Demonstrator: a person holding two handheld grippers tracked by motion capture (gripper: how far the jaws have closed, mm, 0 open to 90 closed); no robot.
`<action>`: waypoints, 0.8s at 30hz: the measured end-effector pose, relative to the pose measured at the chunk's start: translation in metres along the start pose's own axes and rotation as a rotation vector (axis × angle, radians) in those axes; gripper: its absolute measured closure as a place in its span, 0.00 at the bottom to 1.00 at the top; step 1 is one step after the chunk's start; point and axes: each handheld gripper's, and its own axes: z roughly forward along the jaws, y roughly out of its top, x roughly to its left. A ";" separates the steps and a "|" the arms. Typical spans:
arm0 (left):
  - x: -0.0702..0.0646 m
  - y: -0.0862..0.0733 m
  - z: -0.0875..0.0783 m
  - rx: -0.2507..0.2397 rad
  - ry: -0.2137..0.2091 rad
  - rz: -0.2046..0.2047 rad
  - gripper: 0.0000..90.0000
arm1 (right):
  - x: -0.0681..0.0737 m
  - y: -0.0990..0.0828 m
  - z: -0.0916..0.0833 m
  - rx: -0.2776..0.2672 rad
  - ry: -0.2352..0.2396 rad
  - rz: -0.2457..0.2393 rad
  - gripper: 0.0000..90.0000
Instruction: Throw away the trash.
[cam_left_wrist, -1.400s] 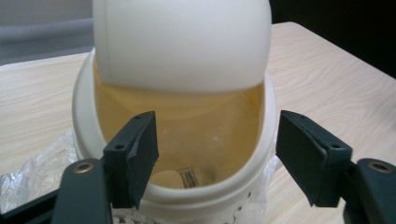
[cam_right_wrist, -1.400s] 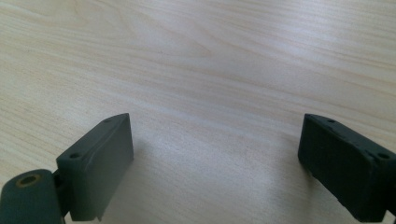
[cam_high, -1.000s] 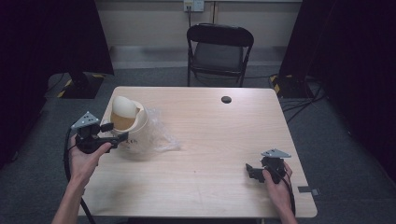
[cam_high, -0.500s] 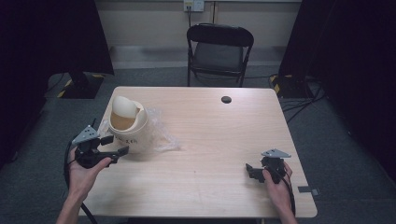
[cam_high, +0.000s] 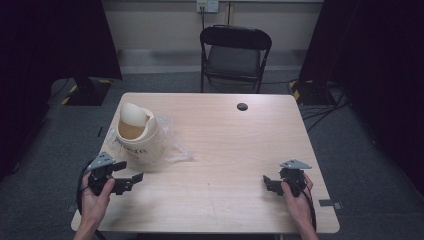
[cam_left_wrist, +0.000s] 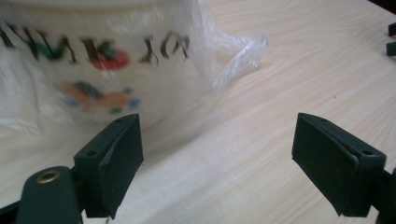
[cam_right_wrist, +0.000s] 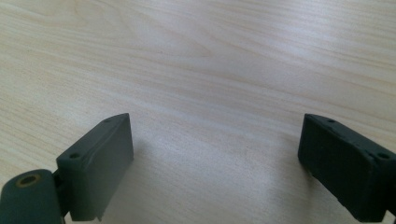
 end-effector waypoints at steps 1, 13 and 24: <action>-0.001 -0.003 0.002 0.011 -0.010 0.005 0.18 | 0.000 0.000 0.000 0.000 0.000 0.000 0.11; -0.008 -0.035 0.033 0.132 -0.006 0.016 0.18 | 0.000 0.000 0.000 0.000 0.000 0.000 0.11; -0.012 -0.046 0.045 0.150 0.043 0.053 0.18 | 0.000 0.000 0.000 0.000 0.000 0.000 0.11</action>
